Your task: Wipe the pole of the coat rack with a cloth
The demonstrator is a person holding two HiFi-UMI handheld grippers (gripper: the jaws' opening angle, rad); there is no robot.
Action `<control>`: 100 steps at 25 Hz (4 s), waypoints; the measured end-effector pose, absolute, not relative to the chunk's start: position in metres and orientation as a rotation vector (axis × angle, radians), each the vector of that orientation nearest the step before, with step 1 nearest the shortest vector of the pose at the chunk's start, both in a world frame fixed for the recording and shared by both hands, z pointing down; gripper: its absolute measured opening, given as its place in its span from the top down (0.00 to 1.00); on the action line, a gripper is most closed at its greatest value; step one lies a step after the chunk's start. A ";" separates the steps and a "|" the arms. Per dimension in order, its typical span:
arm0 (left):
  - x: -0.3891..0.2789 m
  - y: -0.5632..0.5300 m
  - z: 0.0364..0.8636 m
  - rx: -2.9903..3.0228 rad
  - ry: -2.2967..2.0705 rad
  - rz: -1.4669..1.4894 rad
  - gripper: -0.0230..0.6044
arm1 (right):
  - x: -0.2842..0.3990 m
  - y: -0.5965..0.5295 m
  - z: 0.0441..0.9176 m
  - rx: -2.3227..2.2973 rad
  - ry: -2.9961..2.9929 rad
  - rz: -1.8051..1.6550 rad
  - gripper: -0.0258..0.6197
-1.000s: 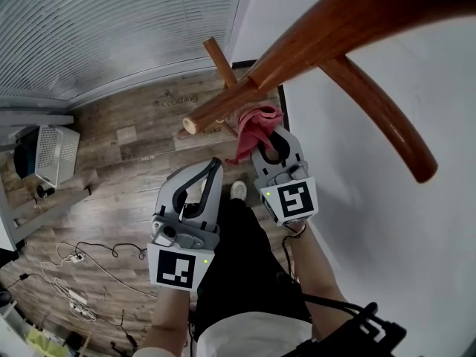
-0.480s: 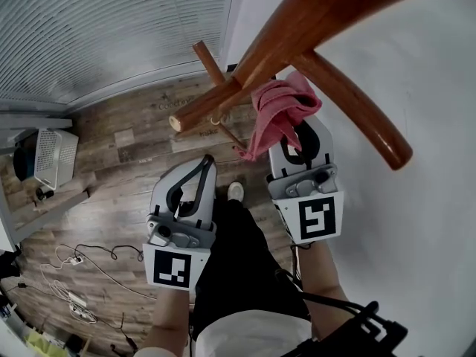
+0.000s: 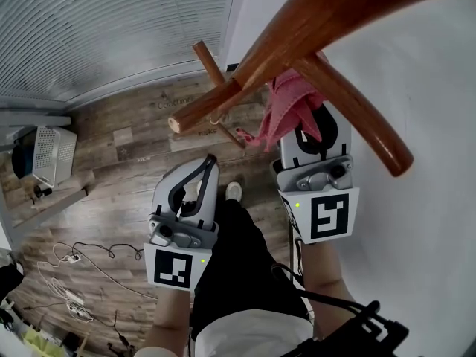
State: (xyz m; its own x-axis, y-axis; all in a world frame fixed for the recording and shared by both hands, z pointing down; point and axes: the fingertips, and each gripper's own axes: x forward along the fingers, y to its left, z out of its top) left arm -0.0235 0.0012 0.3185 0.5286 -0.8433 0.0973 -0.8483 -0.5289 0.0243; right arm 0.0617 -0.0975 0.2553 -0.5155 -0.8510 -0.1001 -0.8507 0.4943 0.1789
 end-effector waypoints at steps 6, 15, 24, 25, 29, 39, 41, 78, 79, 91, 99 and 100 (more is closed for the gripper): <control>-0.024 0.002 0.318 2.687 -1.486 0.116 0.94 | 0.055 -0.098 0.245 1.579 -2.757 -0.278 0.83; -0.027 -0.001 0.325 2.670 -1.500 0.115 0.94 | 0.052 -0.095 0.272 1.484 -2.776 -0.232 0.83; -0.029 0.001 0.328 2.661 -1.502 0.116 0.94 | 0.047 -0.093 0.294 1.455 -2.751 -0.180 0.83; -0.030 0.001 0.329 2.659 -1.503 0.116 0.94 | 0.047 -0.093 0.297 1.451 -2.748 -0.171 0.83; -0.030 0.002 0.331 2.653 -1.501 0.120 0.94 | 0.046 -0.092 0.312 1.435 -2.733 -0.130 0.83; -0.030 0.004 0.336 2.646 -1.493 0.128 0.94 | 0.039 -0.093 0.341 1.455 -2.716 -0.009 0.83; -0.030 0.004 0.337 2.645 -1.492 0.129 0.94 | 0.039 -0.091 0.348 1.440 -2.706 -0.004 0.83; -0.032 0.010 0.356 2.610 -1.464 0.166 0.94 | 0.022 -0.082 0.431 1.304 -2.625 0.074 0.83; -0.032 0.010 0.356 2.609 -1.462 0.168 0.94 | 0.021 -0.082 0.432 1.296 -2.621 0.064 0.83; -0.035 0.011 0.358 2.589 -1.495 0.184 0.94 | 0.044 -0.071 0.406 1.473 -2.593 0.115 0.83; -0.052 0.014 0.364 2.530 -1.552 0.195 0.94 | 0.039 -0.036 0.334 1.461 -2.760 0.049 0.83; -0.053 0.014 0.363 2.524 -1.558 0.188 0.94 | 0.035 -0.035 0.325 1.456 -2.790 0.032 0.83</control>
State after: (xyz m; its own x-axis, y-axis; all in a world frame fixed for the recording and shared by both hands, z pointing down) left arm -0.0535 0.0142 0.3633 0.4462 -0.8734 0.1952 -0.8947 -0.4398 0.0774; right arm 0.0348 -0.0354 0.3248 -0.5716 -0.8205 0.0043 -0.8204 0.5715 -0.0204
